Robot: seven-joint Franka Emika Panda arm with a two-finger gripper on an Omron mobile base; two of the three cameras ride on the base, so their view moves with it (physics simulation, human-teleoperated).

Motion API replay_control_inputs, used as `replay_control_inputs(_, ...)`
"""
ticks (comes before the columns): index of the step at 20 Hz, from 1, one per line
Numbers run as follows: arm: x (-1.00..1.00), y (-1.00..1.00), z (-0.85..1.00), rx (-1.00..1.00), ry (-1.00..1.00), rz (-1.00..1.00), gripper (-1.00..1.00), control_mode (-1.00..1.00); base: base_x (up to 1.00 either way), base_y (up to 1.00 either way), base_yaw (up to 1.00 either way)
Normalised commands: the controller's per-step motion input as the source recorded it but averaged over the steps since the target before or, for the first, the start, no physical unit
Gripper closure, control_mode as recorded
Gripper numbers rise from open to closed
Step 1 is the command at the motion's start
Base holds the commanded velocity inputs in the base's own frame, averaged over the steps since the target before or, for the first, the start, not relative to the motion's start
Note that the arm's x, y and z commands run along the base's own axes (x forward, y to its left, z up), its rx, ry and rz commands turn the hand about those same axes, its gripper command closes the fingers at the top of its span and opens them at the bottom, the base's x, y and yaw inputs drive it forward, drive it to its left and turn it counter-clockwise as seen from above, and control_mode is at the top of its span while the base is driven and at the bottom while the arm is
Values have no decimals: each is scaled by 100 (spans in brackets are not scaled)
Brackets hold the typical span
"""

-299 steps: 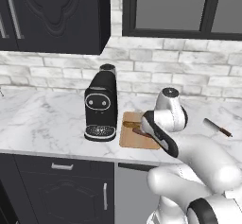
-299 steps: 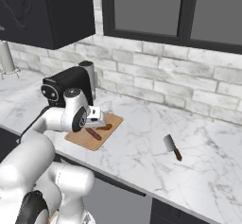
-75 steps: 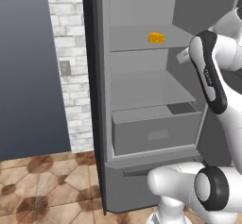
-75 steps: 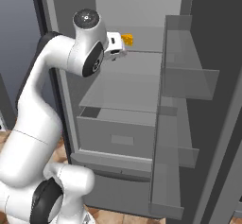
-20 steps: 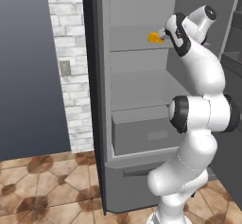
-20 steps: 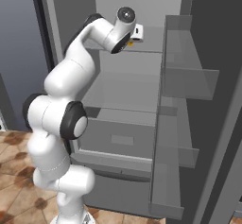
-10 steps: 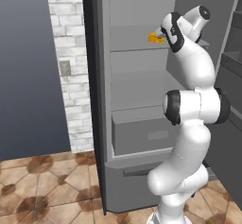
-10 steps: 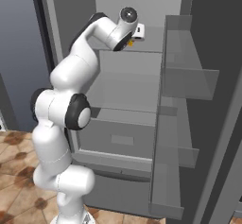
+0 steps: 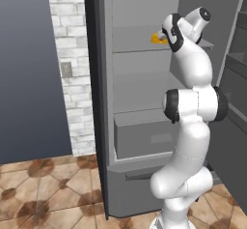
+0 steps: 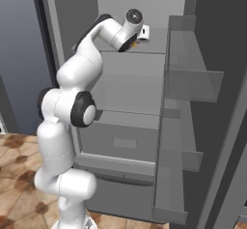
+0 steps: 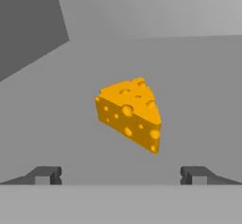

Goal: Retrieve the sausage and cheese from the fridge and place them on the cutting board on the counter.

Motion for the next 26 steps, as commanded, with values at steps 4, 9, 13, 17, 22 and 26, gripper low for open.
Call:
replay_control_inputs(4,25,-3,-6,-2,0,1,-100,-100,0,0,0)
replay_control_inputs(9,28,0,-6,-2,0,4,-100,-100,0,0,0)
replay_control_inputs(13,30,-1,-2,-4,0,6,-100,-100,0,0,0)
replay_control_inputs(17,36,-3,-1,-4,0,7,-100,-100,0,0,0)
replay_control_inputs(22,34,-9,0,-5,0,8,-100,-100,0,0,0)
replay_control_inputs(26,29,-5,0,-5,0,6,-100,-100,0,0,0)
